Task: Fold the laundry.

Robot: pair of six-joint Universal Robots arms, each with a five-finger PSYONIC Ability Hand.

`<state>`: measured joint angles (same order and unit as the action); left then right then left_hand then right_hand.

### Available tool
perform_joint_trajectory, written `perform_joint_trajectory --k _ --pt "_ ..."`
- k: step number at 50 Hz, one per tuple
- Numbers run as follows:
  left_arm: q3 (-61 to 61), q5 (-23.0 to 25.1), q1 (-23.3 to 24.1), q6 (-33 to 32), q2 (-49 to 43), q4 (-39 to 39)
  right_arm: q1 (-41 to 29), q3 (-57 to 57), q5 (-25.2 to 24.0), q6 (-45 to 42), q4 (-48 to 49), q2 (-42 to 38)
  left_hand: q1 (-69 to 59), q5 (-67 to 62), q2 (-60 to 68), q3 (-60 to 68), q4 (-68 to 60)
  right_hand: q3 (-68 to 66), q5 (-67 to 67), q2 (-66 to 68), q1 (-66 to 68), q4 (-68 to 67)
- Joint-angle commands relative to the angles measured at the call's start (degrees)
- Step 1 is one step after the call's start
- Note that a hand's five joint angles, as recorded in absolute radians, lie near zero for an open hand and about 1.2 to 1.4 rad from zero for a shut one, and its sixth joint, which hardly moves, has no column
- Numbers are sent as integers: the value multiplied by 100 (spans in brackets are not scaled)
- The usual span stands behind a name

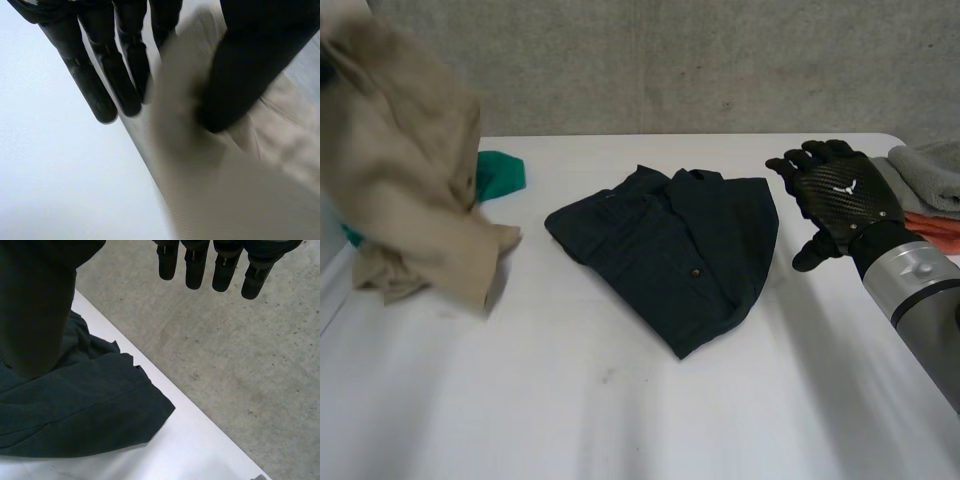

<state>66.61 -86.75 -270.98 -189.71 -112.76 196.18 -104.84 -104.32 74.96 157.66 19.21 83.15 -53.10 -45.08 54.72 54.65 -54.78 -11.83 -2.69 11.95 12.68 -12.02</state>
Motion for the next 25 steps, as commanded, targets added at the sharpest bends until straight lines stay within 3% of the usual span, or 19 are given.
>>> perform_joint_trajectory --k 1,2,8,12,20,25 --pt "730 290 80 -539 -247 -54 -37 -1 54 -121 -23 -62 3791 3989 -3953 -3947 3959 183 269 -195 -268 202" --pt "801 290 106 -575 -229 -54 -37 8 63 -130 -23 -62 4310 4508 -4472 -4465 4478 183 269 -195 -268 202" --pt "1249 404 282 -619 113 -63 -11 61 133 -156 -32 -71 4310 4508 -4472 -4465 4478 183 269 -195 -268 202" --pt "1697 781 510 -628 456 -63 51 105 186 -156 -119 -45 4310 4508 -4472 -4465 4478 183 269 -195 -268 202" --pt "2550 2222 1405 -900 581 -185 34 272 213 -541 -1119 -62 4310 4508 -4472 -4465 4478 183 269 -195 -268 202" --pt "2375 2286 1838 -1225 -26 -203 -151 184 160 -990 -1762 -141 4310 4508 -4472 -4465 4478 183 269 -195 -268 202"
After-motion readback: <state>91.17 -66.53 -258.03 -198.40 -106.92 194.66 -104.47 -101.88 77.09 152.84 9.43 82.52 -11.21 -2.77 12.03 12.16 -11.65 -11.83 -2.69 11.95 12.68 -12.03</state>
